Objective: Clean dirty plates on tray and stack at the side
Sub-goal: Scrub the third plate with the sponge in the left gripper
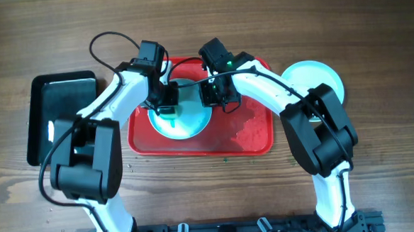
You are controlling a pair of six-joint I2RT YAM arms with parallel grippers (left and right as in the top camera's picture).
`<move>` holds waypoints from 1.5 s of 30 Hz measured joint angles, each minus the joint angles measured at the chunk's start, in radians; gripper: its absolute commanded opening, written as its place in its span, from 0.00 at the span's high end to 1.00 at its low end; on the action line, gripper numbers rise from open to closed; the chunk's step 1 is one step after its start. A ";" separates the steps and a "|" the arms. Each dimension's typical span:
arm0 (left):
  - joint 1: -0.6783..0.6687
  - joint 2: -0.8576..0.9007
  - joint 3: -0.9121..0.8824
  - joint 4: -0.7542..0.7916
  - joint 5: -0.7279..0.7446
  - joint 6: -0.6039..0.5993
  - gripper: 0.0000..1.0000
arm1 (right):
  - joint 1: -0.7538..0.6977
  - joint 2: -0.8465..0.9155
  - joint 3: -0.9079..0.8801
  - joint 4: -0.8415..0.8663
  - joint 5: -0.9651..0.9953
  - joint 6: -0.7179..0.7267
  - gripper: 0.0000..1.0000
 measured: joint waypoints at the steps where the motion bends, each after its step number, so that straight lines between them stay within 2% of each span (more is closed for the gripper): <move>1: 0.000 0.006 0.005 -0.005 0.005 0.007 0.96 | 0.000 0.000 0.000 0.000 0.000 0.000 0.96; 4: 0.001 0.013 0.018 -0.047 0.021 0.039 0.96 | 0.000 0.000 0.000 0.001 0.000 0.000 0.96; 9: 0.001 0.023 0.018 -0.195 0.147 0.251 0.96 | -0.007 0.000 -0.001 0.005 -0.014 0.000 0.96; 12: 0.003 0.025 0.013 -0.179 0.177 0.325 0.96 | -0.039 0.000 -0.028 0.063 -0.077 -0.002 0.96; 15: 0.003 0.025 0.006 -0.070 0.141 0.254 0.96 | -0.082 -0.003 -0.064 0.130 -0.143 -0.001 0.96; 20: -0.013 0.025 0.007 0.106 -0.006 0.035 0.96 | -0.114 -0.004 -0.083 0.154 -0.195 0.021 0.96; 23: -0.016 0.025 0.007 0.148 -0.148 -0.097 0.96 | -0.114 -0.004 -0.084 0.154 -0.198 0.022 0.96; 27: -0.023 0.025 0.007 0.138 -0.260 -0.187 0.96 | -0.112 -0.004 -0.084 0.159 -0.203 0.022 0.96; 29: -0.024 0.025 0.008 0.121 -0.256 -0.171 0.96 | -0.109 -0.004 -0.085 0.159 -0.203 0.022 0.96; 30: -0.021 0.025 0.013 0.095 -0.211 -0.116 0.96 | -0.110 -0.004 -0.085 0.157 -0.203 0.022 0.96; 34: 0.010 0.025 0.020 0.024 0.074 0.138 0.96 | -0.116 -0.007 -0.090 0.151 -0.210 0.021 0.95; 38: -0.014 0.042 0.002 0.114 0.275 0.249 0.96 | -0.116 -0.007 -0.091 0.151 -0.210 0.021 0.96; 40: -0.023 0.047 -0.003 0.184 0.284 0.237 0.96 | -0.116 -0.007 -0.091 0.151 -0.210 0.021 0.96; 43: -0.026 0.049 -0.004 0.303 0.150 0.133 0.96 | -0.116 -0.007 -0.092 0.151 -0.210 0.022 0.96; 45: -0.026 0.049 -0.004 0.319 0.040 0.063 0.96 | -0.116 -0.007 -0.092 0.151 -0.210 0.022 0.96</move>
